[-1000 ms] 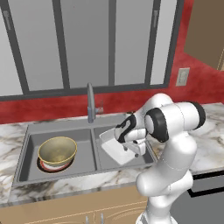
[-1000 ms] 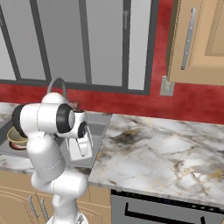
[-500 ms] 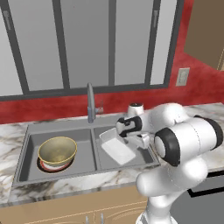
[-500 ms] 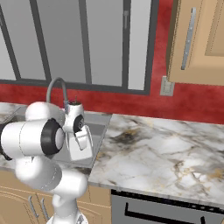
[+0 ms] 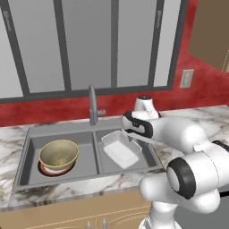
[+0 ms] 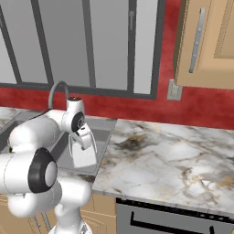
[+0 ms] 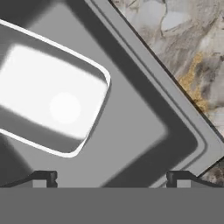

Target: Pick the bowl and tupperware and place them in the sink. Then turn on the water.

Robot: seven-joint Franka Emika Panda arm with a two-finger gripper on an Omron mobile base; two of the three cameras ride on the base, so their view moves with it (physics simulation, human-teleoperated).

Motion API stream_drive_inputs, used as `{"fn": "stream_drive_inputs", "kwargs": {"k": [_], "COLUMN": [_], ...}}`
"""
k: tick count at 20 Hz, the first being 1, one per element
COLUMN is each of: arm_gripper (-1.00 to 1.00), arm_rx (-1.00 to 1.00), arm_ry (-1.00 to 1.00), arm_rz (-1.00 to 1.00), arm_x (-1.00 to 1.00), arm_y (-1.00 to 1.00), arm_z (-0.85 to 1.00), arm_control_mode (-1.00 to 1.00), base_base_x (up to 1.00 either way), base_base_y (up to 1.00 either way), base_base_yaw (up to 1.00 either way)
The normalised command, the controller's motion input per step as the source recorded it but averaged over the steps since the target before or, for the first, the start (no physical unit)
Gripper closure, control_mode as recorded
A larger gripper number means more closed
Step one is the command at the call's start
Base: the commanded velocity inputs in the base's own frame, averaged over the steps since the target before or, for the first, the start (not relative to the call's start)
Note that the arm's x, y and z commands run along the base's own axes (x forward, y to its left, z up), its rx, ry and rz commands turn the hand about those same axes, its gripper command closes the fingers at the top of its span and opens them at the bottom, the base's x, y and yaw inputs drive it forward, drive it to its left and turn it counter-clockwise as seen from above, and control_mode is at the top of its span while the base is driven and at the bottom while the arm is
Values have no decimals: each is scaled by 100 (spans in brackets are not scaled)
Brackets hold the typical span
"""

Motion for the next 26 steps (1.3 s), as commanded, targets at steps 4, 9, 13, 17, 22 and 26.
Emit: {"fn": "stream_drive_inputs", "kwargs": {"k": [4,9,13,17,22,26], "arm_gripper": [-100,-100,-100,-100,-100,-100], "arm_rx": [0,-1,-11,0,1,1], "arm_ry": [-15,-13,-3,-9,-11,-10], "arm_rz": [28,34,5,5,10,10], "arm_x": [-18,-16,-26,-18,-7,-1], "arm_y": [0,-8,7,-8,-26,-16], "arm_z": [36,27,18,18,35,34], "arm_control_mode": [-100,-100,-100,-100,-100,-100], "base_base_x": [0,0,0,0,0,0], "base_base_y": [0,0,0,0,0,0], "base_base_yaw": [0,0,0,0,0,0]}}
